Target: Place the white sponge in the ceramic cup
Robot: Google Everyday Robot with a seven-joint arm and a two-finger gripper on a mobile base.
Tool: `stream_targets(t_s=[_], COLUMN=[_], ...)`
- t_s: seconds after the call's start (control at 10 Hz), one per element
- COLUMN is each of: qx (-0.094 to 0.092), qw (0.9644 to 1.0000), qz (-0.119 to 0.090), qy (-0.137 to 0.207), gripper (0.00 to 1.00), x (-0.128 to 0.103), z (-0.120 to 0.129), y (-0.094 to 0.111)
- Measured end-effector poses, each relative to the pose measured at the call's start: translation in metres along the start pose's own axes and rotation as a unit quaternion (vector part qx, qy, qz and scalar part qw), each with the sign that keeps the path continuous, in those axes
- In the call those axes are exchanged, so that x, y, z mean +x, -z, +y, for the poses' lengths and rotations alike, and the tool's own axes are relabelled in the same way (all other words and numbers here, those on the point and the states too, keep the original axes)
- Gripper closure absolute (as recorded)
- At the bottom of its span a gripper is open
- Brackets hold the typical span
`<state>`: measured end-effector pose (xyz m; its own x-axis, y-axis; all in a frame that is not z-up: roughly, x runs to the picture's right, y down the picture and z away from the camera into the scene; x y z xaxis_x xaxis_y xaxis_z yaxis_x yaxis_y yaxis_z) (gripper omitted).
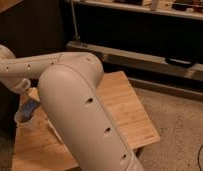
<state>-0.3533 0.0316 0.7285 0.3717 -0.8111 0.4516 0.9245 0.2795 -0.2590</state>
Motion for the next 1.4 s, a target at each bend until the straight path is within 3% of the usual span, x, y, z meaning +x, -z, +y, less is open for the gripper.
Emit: stream_targets(t_s=[0.5, 1.1, 1.4], qx=[0.014, 0.02, 0.024], qw=[0.9997, 0.9995, 0.9996], qz=[0.019, 0.02, 0.014], qy=[0.003, -0.016, -0.009], gripper=[1.0, 1.0, 1.0], x=[0.002, 0.007, 0.004], z=[0.004, -0.014, -0.023], y=[-0.006, -0.009, -0.008])
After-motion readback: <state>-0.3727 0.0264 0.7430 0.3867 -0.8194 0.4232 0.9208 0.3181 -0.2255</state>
